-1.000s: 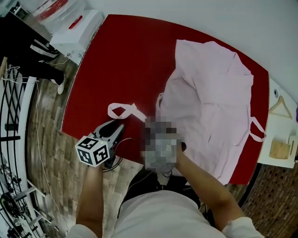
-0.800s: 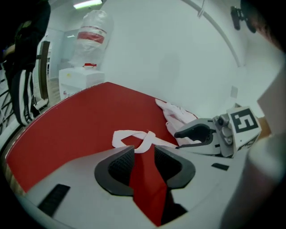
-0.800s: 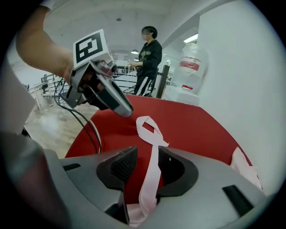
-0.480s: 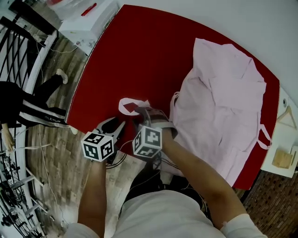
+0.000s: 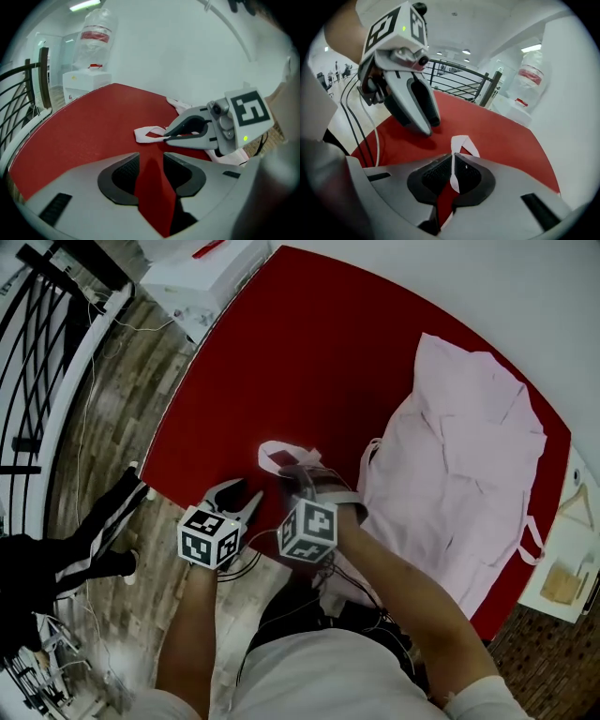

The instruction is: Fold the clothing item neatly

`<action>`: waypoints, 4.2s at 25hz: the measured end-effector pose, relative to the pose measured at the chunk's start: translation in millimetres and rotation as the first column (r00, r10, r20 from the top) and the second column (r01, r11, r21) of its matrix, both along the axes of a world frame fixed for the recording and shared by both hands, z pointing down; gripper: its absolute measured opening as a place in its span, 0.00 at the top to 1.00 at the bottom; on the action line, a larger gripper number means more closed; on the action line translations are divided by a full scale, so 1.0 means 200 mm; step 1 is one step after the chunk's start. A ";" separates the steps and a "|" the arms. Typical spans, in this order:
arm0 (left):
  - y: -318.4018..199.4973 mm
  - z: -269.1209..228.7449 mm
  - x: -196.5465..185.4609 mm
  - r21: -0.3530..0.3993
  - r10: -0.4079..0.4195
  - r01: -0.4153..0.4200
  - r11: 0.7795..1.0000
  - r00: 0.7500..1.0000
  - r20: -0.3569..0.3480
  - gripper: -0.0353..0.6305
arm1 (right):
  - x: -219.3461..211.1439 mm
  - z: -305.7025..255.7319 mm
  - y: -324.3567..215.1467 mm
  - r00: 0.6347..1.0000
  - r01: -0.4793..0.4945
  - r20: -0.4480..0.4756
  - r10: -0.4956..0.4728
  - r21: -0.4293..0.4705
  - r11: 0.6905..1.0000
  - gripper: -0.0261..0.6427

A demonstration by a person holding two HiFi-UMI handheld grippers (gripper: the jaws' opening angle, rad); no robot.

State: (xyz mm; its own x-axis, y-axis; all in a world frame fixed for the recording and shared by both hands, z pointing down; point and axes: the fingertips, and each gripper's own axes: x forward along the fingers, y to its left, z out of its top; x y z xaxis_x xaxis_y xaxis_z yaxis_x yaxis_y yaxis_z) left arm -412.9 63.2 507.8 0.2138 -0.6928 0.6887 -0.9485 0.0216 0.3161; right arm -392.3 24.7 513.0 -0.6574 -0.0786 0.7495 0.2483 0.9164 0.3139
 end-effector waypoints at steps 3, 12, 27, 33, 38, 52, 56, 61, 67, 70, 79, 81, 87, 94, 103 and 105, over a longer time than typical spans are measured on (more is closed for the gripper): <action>-0.05 0.01 0.02 0.001 0.057 -0.058 0.998 0.997 0.056 0.73 | 0.08 -0.12 -0.07 0.993 -0.096 0.064 0.099 -0.046 0.994 0.92; -0.30 0.05 0.17 -0.018 0.274 -0.276 0.961 0.940 0.202 0.71 | 0.47 -0.33 -0.29 0.924 -0.335 0.159 0.348 -0.105 0.936 0.92; -0.56 0.15 0.28 -0.110 0.285 -0.269 0.957 0.945 0.159 0.81 | 0.81 -0.42 -0.42 0.848 -0.483 0.187 0.496 -0.112 0.868 0.92; -0.58 0.02 0.33 -0.028 0.274 -0.273 0.962 0.952 0.137 0.92 | 0.89 -0.45 -0.45 0.821 -0.523 0.199 0.534 -0.109 0.845 0.92; -0.70 -0.28 0.46 0.141 0.271 -0.291 0.946 0.951 0.146 0.92 | 1.00 -0.49 -0.51 0.783 -0.573 0.218 0.582 -0.110 0.812 0.92; -1.05 -0.72 1.28 0.317 0.510 -0.558 0.767 0.830 0.227 0.91 | 1.63 -0.55 -0.83 0.610 -0.761 0.231 0.758 -0.094 0.641 0.92; -1.06 -0.60 1.56 0.250 0.605 -0.661 0.707 0.749 0.270 0.91 | 1.90 -0.47 -0.94 0.573 -0.804 0.195 0.796 -0.055 0.592 0.92; -1.01 -0.33 1.78 0.111 0.701 -0.740 0.663 0.667 0.255 0.91 | 2.10 -0.30 -1.00 0.548 -0.831 0.135 0.825 -0.023 0.556 0.92; -0.97 -0.15 1.86 0.022 0.738 -0.755 0.655 0.646 0.198 0.70 | 2.22 -0.11 -0.99 0.563 -0.824 0.059 0.824 -0.036 0.566 0.91; -0.97 -0.17 1.87 0.036 0.728 -0.752 0.658 0.648 0.223 0.70 | 2.26 -0.12 -0.99 0.559 -0.823 0.075 0.826 -0.073 0.564 0.75; -1.06 -0.40 2.13 0.136 0.750 -0.793 0.594 0.607 0.265 0.70 | 2.45 -0.32 -0.99 0.523 -0.833 0.158 0.838 -0.114 0.541 0.73; -1.08 -0.46 2.23 0.152 0.766 -0.811 0.565 0.584 0.270 0.70 | 2.55 -0.35 -0.99 0.494 -0.849 0.167 0.853 -0.119 0.515 0.73; -1.15 -0.50 2.55 0.140 0.834 -0.883 0.448 0.469 0.291 0.70 | 2.92 -0.32 -0.98 0.371 -0.914 0.142 0.918 -0.117 0.388 0.73; -1.29 -0.36 2.95 0.056 0.888 -0.941 0.333 0.333 0.317 0.70 | 3.26 -0.19 -0.96 0.248 -0.957 0.079 0.965 -0.136 0.257 0.73; -1.52 -0.06 3.27 -0.155 0.917 -0.953 0.262 0.195 0.349 0.70 | 3.37 -0.01 -1.00 0.134 -0.964 -0.034 0.990 -0.236 0.122 0.72; -1.55 0.01 3.28 -0.197 0.922 -0.944 0.265 0.188 0.340 0.70 | 3.37 0.01 -1.00 0.108 -0.960 -0.048 0.993 -0.264 0.091 0.72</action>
State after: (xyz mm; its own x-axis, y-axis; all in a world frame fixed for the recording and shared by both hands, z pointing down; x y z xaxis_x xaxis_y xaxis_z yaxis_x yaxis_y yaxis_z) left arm 243.6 -246.5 509.6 0.5074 -0.1821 0.8423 -0.2840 -0.9581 -0.0360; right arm 280.9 -175.6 514.1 -0.1882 -0.6043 0.7742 -0.9341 0.3536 0.0490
